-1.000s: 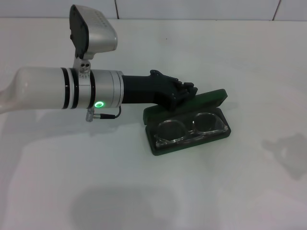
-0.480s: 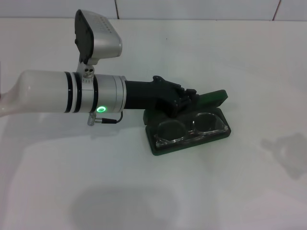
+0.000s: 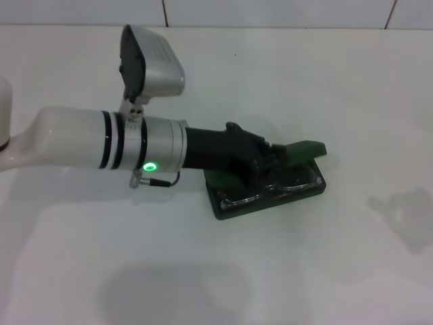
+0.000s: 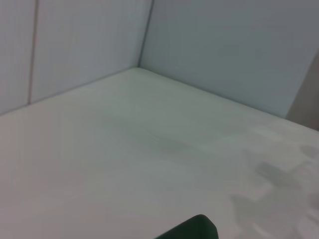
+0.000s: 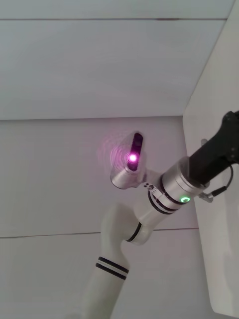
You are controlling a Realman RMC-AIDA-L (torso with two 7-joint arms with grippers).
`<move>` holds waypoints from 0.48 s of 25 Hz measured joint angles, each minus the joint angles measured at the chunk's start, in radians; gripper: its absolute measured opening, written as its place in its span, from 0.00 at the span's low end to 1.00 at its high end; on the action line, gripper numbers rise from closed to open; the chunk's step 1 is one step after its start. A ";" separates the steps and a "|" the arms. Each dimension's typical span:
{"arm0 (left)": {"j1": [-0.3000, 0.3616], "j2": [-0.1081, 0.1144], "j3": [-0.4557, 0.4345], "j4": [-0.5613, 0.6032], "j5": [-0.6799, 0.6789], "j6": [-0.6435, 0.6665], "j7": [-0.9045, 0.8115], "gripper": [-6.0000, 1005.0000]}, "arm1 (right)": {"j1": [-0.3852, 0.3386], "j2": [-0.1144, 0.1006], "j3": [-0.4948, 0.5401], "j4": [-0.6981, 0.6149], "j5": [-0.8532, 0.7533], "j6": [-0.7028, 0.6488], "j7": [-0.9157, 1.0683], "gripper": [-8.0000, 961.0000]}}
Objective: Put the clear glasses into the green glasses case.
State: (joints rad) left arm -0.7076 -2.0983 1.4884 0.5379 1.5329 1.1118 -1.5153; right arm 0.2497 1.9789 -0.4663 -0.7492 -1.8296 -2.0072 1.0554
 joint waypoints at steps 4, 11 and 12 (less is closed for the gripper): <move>0.003 0.000 0.041 -0.001 -0.012 0.000 -0.002 0.12 | 0.000 0.000 0.000 0.001 0.000 -0.003 0.000 0.03; 0.028 0.000 0.090 -0.001 -0.037 0.002 0.004 0.12 | -0.001 0.001 0.000 0.001 -0.002 -0.007 0.000 0.03; 0.031 0.000 0.097 -0.001 -0.043 0.003 0.004 0.12 | -0.001 0.001 0.000 0.001 -0.002 -0.007 0.000 0.03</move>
State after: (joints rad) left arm -0.6768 -2.0985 1.5852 0.5373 1.4901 1.1152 -1.5110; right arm 0.2484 1.9797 -0.4663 -0.7484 -1.8316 -2.0145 1.0553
